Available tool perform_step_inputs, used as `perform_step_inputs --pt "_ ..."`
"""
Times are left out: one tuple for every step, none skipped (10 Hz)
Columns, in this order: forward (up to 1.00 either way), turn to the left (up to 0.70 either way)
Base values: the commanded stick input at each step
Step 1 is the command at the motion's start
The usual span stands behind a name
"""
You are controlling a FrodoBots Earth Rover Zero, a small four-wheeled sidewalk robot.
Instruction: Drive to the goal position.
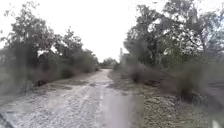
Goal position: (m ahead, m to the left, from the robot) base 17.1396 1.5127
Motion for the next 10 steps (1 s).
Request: perform_step_inputs --pt "1.0 0.0" --pt "1.0 0.14" --pt "1.0 0.27" --pt "1.0 0.27" --pt "1.0 0.27" --pt "1.0 0.27" --pt "1.0 0.27" --pt "1.0 0.27" --pt "1.0 0.27" --pt "1.0 0.27"
